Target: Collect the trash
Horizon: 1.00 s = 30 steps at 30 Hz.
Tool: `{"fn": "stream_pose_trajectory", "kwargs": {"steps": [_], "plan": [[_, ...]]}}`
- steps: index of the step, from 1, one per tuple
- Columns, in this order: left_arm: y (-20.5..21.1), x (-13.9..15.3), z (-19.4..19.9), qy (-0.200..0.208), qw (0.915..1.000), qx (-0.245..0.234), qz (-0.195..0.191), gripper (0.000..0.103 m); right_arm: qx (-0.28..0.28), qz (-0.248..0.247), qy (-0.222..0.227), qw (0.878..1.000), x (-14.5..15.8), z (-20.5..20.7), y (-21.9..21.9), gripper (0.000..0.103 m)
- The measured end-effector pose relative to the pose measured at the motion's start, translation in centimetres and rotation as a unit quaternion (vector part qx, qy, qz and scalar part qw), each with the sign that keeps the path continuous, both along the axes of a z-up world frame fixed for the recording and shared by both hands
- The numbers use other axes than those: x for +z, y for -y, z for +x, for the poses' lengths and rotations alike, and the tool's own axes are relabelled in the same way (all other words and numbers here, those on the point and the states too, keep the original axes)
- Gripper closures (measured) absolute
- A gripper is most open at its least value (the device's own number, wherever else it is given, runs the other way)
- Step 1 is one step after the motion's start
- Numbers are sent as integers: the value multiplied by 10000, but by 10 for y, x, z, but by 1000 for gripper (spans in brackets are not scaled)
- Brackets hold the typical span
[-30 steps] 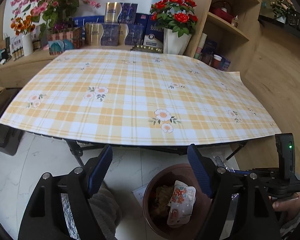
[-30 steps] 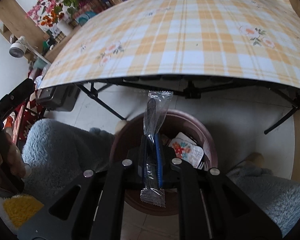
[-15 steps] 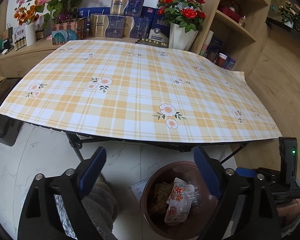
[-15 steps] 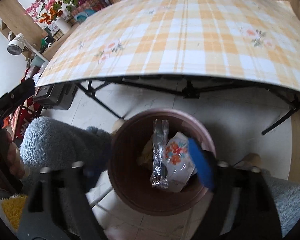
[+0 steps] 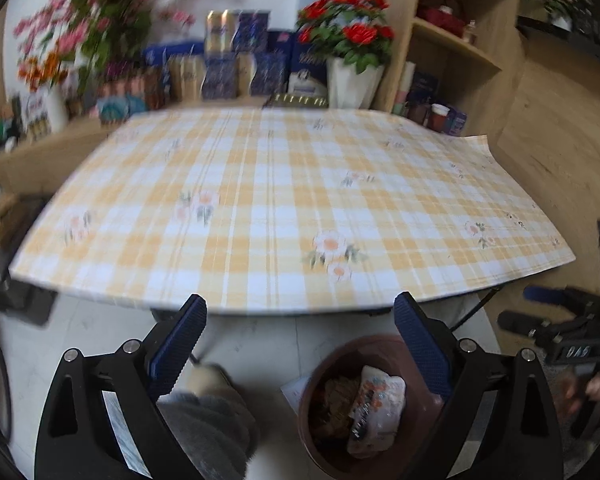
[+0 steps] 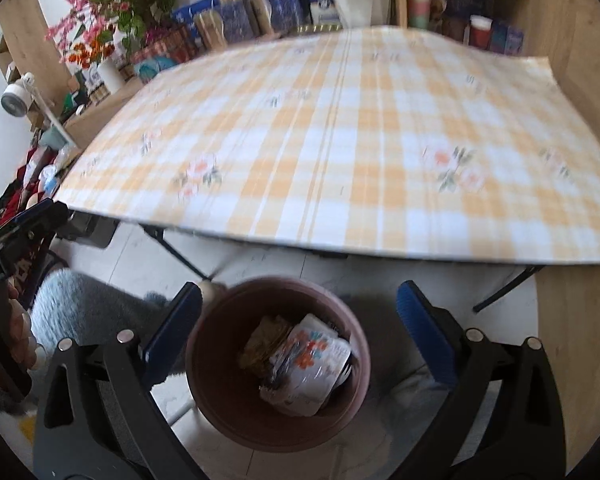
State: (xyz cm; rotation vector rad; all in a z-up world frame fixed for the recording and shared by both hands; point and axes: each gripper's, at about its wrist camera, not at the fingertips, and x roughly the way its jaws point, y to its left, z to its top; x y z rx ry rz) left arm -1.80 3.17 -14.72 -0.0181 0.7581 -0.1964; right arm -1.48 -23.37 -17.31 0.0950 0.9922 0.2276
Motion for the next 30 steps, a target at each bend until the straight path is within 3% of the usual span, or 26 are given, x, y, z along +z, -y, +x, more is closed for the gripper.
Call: {"fn": "stream_pose_trajectory", "kwargs": {"steps": [5,9,16,21,27,30], "plan": [[5,61,1,838,9962,-23,232,9,-89,-239,775,9967,65,1,2,6],[2,112,-6,1450,9892,112,183,6,-211,-162,1241,9919,118,1,6,6],[4,175,-26,2117,9769,230,178,6,-181,-169,2246,9741,193,-19,-2,6],[9,187,-35,2232,9735,340,370,6,-250,-176,2504,9676,211,-26,0,6],[15,185,-40,2238,9713,475,649,6,-255,-139,2409,9701,210,-30,0,6],[15,184,-41,2183,9729,453,614,6,-292,-146,2310,9724,201,-31,0,6]]}}
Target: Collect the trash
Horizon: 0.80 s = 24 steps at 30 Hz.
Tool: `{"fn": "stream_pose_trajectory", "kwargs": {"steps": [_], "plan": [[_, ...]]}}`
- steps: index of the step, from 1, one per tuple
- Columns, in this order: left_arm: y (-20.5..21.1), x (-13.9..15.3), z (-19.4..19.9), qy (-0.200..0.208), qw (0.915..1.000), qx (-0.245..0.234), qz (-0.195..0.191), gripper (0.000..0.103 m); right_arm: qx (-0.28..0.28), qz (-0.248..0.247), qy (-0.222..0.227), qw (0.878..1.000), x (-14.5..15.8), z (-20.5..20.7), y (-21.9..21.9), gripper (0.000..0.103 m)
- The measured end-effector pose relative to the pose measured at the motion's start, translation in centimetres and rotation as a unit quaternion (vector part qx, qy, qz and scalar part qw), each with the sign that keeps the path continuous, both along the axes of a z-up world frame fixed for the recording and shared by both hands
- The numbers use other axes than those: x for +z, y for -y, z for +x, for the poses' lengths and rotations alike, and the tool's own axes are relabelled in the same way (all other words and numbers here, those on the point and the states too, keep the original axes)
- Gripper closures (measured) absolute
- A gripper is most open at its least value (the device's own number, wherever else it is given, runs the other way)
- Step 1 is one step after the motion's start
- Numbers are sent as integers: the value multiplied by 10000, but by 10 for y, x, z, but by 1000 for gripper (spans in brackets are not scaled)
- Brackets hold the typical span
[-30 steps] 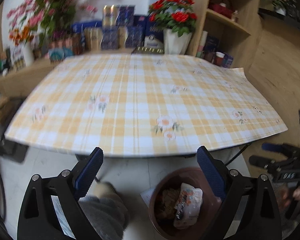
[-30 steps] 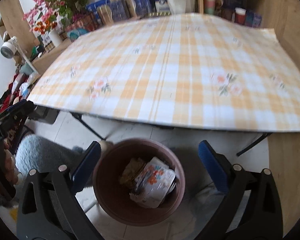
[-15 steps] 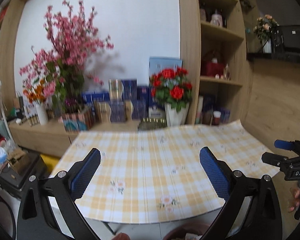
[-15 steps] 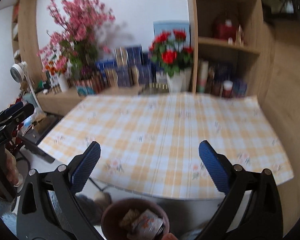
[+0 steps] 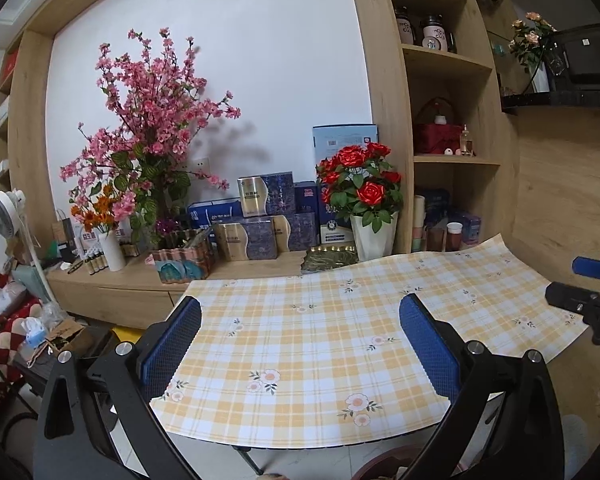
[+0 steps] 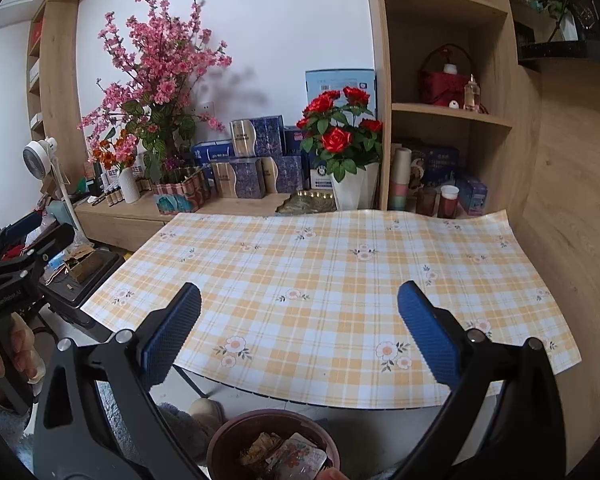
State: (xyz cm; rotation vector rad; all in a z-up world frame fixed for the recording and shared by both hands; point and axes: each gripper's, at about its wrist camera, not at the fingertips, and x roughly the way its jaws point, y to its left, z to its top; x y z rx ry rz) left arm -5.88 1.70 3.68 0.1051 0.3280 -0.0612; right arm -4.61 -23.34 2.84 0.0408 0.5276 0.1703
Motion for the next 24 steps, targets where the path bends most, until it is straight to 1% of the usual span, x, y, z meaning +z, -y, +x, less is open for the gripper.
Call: {"fn": "stream_pose_trajectory", "kwargs": {"steps": [5,16,24], "plan": [[3,-3,0,-50,10000,-38,34,6,-64,39,-75,9999,-6,0,2,6],[1,-8,5,-242,9997,-15,-48,6,-93,75,-34,9999,-5,-1,6,6],[-3,-11,6,-341,9993,-24,-133,6,-119,8,-4,9999,-2,0,8,6]]}}
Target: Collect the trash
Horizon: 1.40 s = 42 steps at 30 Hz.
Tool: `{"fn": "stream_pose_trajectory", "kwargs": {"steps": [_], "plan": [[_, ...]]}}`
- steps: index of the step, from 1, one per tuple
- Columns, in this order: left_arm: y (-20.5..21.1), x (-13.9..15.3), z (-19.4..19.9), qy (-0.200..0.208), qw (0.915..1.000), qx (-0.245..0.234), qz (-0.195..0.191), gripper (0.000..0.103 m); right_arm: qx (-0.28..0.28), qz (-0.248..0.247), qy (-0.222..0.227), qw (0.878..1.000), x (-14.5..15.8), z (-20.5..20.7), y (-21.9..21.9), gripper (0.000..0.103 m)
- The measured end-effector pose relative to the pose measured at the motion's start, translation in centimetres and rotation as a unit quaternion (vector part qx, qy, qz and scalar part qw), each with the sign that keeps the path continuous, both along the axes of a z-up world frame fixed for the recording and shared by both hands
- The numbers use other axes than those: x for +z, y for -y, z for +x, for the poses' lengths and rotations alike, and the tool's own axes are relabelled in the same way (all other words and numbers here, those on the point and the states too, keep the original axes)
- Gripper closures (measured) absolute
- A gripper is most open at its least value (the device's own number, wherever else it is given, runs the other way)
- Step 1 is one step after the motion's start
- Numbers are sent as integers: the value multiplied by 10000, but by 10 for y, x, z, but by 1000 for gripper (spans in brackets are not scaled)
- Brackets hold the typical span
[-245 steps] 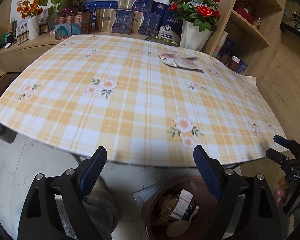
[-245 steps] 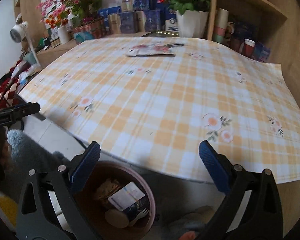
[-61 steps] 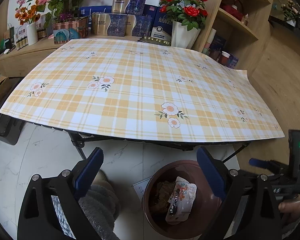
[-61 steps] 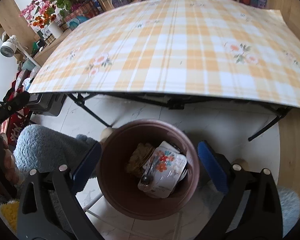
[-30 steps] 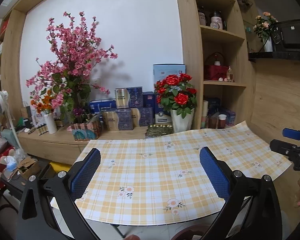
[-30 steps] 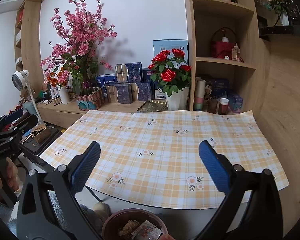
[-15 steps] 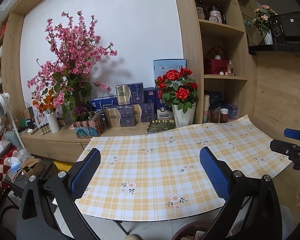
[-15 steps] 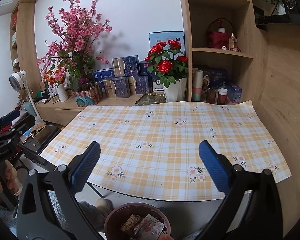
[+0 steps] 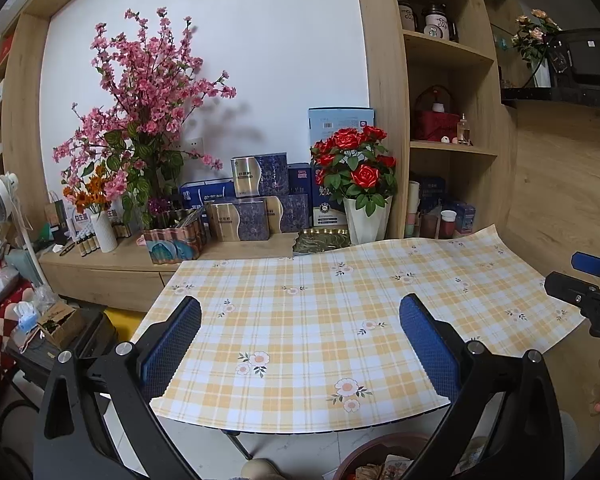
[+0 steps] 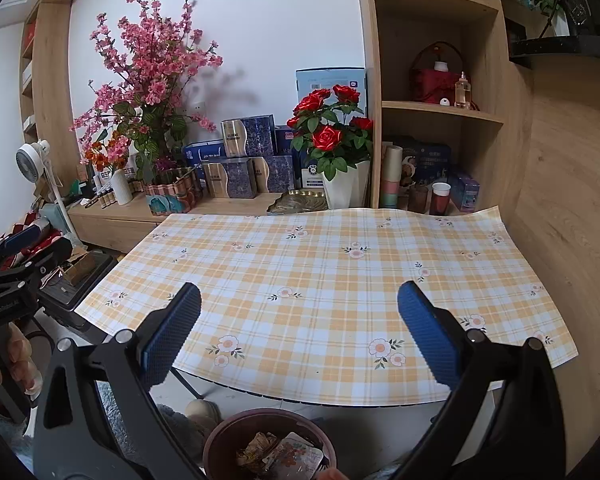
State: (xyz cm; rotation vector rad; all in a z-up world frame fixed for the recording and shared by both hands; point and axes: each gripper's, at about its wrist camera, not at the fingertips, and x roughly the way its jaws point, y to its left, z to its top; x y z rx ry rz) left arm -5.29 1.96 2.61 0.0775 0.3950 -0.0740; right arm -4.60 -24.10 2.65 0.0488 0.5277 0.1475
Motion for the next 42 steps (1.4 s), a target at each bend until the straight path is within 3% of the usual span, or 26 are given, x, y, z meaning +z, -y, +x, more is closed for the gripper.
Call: {"fn": "stream_pose_trajectory", "kwargs": {"steps": [42], "plan": [[-4,-8,9,-270,9995,153,-69,6,-14,42,-10,10000,3,7,6,6]]}}
